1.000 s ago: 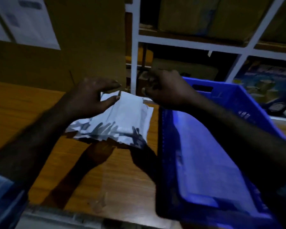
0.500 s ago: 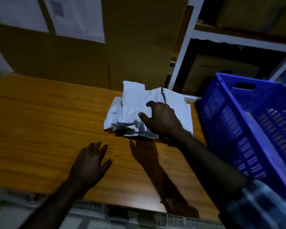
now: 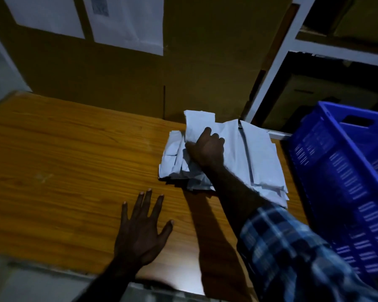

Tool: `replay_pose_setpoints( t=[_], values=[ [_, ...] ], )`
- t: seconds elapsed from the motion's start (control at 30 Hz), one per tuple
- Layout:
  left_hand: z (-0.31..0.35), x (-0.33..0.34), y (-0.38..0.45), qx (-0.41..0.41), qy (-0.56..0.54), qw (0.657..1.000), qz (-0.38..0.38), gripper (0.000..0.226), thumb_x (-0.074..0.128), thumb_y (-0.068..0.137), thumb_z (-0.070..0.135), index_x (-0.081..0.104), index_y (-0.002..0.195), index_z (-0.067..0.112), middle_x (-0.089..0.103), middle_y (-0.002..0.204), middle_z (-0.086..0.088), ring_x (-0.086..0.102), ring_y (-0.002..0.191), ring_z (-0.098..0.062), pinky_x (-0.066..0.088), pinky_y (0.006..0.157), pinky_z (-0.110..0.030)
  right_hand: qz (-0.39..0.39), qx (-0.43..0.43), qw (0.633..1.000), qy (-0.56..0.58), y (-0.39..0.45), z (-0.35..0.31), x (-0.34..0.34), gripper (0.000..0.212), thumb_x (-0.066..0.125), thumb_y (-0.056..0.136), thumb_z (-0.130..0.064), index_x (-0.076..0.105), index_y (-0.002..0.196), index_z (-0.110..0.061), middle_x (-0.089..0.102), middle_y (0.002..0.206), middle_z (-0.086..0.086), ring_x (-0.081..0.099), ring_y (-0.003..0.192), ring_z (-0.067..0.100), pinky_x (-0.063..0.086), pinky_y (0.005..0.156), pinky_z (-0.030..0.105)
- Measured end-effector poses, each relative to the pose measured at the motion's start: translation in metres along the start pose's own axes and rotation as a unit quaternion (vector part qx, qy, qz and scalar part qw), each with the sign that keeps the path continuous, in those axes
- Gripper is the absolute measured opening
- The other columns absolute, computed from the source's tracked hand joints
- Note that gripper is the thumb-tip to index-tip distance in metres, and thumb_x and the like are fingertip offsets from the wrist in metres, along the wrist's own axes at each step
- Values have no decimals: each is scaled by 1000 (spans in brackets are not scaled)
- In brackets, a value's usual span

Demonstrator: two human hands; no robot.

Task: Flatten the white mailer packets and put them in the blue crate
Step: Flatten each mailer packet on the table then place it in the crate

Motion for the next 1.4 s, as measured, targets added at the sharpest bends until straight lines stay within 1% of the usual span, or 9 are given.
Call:
replay_pose_setpoints(
  t=[0.23,0.37,0.43,0.53,0.7,0.77,0.87,1.0,1.4],
  values=[
    [-1,-1,0,-8,-24,999,21,76,13,93,71,23,154,27,15,162,-1,13,149,-20,0,117,-49,91,-83,984,127,-30,-11,-75,45,49,99,-46,53,128,-11,67,113,14,61,104,34,38,70,33],
    [-4,-14,0,-27,-164,983,81,65,14,99,54,39,148,19,37,153,0,27,145,-15,5,118,-39,-26,-186,971,144,-106,16,-98,41,57,98,-36,53,136,-21,70,110,1,63,96,17,32,69,26],
    [-8,-20,-1,-26,-233,960,153,61,12,104,46,53,136,13,57,136,-10,48,133,-25,17,115,-38,-102,-207,965,128,-142,45,-89,39,61,96,-35,57,133,-24,70,114,-2,63,99,13,37,75,23],
    [-20,-15,5,-107,-393,905,122,57,16,96,54,64,121,35,61,133,0,43,136,-17,14,119,-30,-191,-227,954,39,-168,88,-58,43,63,81,-32,62,124,-29,71,113,-3,64,105,19,47,83,31],
    [0,-6,-6,-150,-554,815,74,53,45,80,80,68,110,43,67,120,11,56,121,-17,35,111,-53,-216,-310,925,-36,-175,105,-30,66,64,49,-35,67,114,-24,72,104,-3,65,96,23,51,81,37],
    [25,-10,-18,-122,-548,823,79,47,49,82,74,65,117,46,61,127,17,53,123,-10,38,109,-49,-192,-331,923,-43,-177,102,-28,74,61,50,-42,64,121,-20,68,112,-1,61,104,24,46,93,38],
    [54,-20,-29,-62,-435,891,111,56,38,90,62,55,134,32,43,145,16,36,138,-7,30,116,-38,-154,-321,933,-46,-190,95,-25,68,43,74,-46,56,131,-11,55,137,12,45,131,29,24,116,49],
    [73,-7,-36,18,-259,963,78,72,9,97,63,30,150,20,19,157,9,13,148,-7,4,120,-24,-91,-305,948,-29,-209,89,3,54,26,103,-33,47,141,-2,46,148,18,38,140,32,21,120,47],
    [74,3,-34,109,-79,990,39,59,17,102,36,22,153,7,19,160,-9,15,149,-24,11,118,-43,-6,-292,953,-75,-215,88,41,49,34,105,-23,40,147,2,33,155,20,26,148,30,23,119,48]
  ],
)
Point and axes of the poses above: each hand's wrist, its own y-axis towards the middle knuckle, its own x-axis out of the palm, z = x × y, the point moved 5 cm from there along y, towards the middle knuckle
